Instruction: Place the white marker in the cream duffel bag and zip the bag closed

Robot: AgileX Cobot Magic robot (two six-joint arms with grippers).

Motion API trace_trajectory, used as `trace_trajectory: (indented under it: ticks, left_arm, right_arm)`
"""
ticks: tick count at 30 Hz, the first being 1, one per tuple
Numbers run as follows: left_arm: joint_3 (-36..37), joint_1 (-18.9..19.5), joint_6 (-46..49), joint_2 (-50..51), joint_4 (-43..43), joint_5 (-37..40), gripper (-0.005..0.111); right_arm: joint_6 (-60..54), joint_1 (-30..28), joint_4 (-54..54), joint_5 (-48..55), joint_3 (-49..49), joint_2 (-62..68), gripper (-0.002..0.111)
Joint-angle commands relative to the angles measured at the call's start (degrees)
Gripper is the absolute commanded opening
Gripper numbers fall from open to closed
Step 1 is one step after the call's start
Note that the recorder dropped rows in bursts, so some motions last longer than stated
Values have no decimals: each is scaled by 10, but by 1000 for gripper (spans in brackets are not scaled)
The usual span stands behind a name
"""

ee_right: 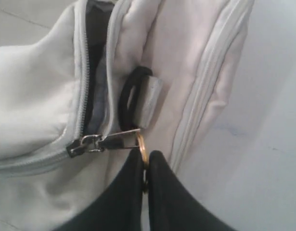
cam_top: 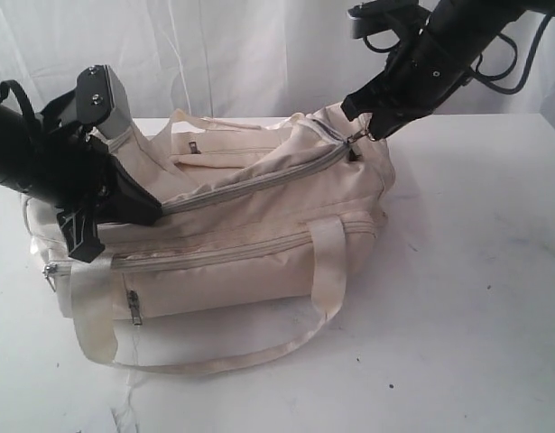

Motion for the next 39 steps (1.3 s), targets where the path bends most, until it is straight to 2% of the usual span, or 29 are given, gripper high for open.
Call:
trace_trajectory:
  ticks: [1, 7, 16, 19, 24, 26, 30, 34, 39]
  left_arm:
    - [4, 2, -6, -8, 13, 22, 0]
    - [4, 2, -6, -8, 13, 27, 0]
    - [4, 2, -6, -8, -5, 18, 3]
    - [4, 2, -6, -8, -14, -1, 18]
    - [1, -4, -5, -11, -46, -1, 58]
    - [-9, -21, -1, -10, -73, -4, 66]
    - [-36, -71, 52, 10, -75, -36, 66]
    - [-67, -122, 60, 51, -77, -80, 66]
    - [-107, -149, 58, 107, -134, -115, 66]
  right_arm:
    - [-1, -11, -28, -89, 1, -2, 0]
    - [-12, -11, 19, -177, 0, 17, 0]
    - [-13, -11, 30, -129, 0, 36, 0]
    - [-13, -11, 30, -107, 0, 35, 0]
    - [-13, -11, 33, -84, 0, 35, 0]
    - [-13, -11, 38, -80, 0, 34, 0]
    - [-13, -11, 54, -74, 0, 34, 0]
    - [-13, -11, 64, -57, 0, 34, 0]
    - [-13, -11, 67, -38, 0, 33, 0]
